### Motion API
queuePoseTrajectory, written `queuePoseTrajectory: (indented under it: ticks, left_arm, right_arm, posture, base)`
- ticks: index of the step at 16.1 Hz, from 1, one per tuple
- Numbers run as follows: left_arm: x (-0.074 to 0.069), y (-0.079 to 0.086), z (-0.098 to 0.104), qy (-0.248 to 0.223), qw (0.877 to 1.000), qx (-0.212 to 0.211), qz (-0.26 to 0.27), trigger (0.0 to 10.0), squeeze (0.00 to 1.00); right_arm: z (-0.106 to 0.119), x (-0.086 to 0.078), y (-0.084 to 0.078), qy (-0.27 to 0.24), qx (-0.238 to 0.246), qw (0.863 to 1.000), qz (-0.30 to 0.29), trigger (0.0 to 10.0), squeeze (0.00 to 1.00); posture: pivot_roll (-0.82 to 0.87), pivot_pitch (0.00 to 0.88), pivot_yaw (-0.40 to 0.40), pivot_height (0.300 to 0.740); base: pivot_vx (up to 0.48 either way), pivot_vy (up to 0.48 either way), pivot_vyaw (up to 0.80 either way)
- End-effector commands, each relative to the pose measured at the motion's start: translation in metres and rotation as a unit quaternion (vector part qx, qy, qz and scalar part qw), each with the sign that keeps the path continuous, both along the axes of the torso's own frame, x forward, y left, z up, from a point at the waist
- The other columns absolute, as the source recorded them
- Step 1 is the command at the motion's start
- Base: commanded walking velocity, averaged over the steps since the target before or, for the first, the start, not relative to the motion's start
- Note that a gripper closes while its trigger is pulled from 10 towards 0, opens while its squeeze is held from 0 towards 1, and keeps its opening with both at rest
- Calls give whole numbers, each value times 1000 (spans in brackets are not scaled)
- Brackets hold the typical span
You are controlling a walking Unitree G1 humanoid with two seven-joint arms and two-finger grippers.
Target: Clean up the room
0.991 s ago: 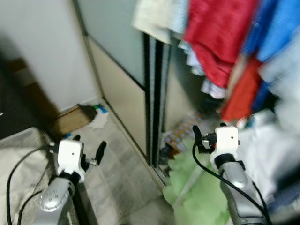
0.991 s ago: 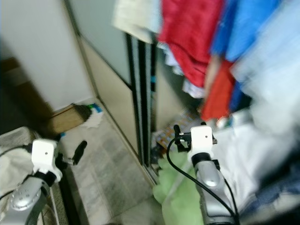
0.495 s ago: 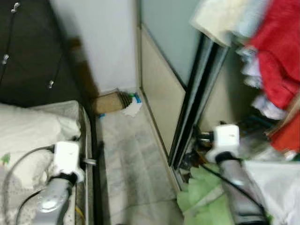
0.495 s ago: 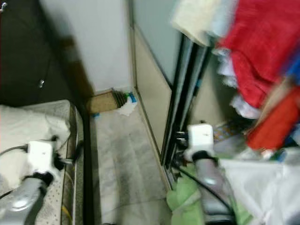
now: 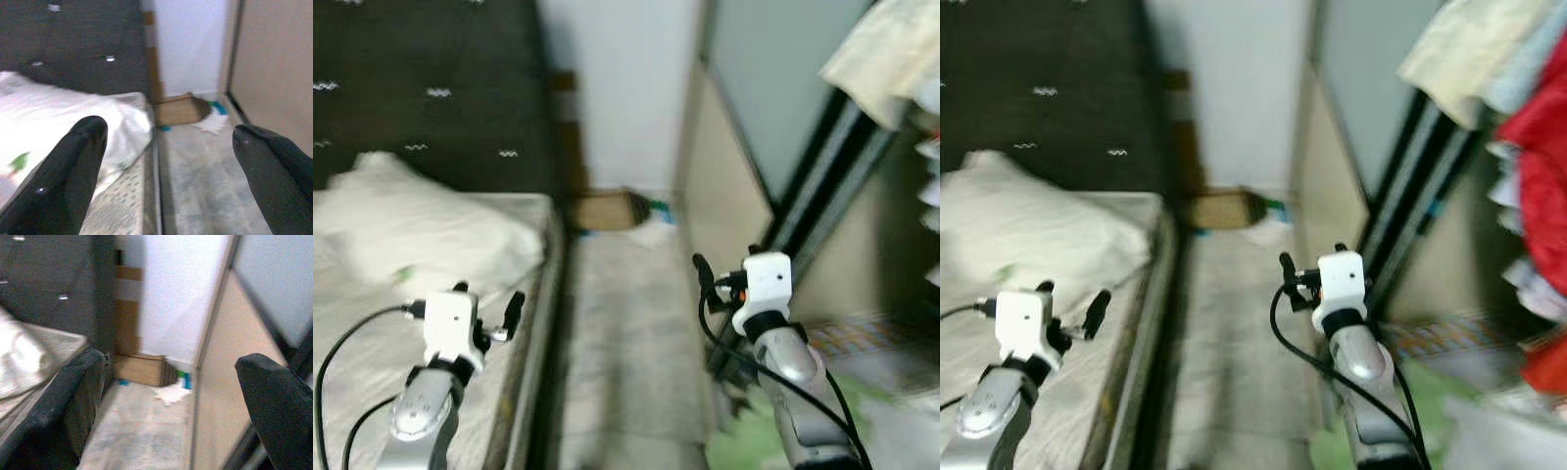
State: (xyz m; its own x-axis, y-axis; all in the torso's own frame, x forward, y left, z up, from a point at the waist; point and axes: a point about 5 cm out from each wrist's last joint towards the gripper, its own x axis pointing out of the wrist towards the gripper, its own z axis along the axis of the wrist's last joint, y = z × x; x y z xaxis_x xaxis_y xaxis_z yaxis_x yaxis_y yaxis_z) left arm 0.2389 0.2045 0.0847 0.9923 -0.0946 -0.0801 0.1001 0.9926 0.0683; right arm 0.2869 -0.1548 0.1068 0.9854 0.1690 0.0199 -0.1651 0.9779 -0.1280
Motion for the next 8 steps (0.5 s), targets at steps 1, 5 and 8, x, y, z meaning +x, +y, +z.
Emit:
queuePoseTrajectory:
  ticks: [1,5,8]
  left_arm:
    - [-2,-2,-1,4,1000,3,-5,10000,0]
    - [-1,-4,-2,5,1000,1,-6,10000,0]
    - [-2,-5,-2,7,1000,-1,-7,10000,0]
  right_arm:
    - [2,0,-5,-1,0,1000,-7,10000,0]
    - [3,0,-5,-2,-1,1000,-4,10000,0]
    - [3,0,-4,-2,-4,1000,2,10000,0]
  posture:
    - [65,75,-31,740]
    - [63,84,-33,740]
    - [63,84,-35,740]
  base:
    - [0,0,800]
    - [0,0,800]
    - [0,0,800]
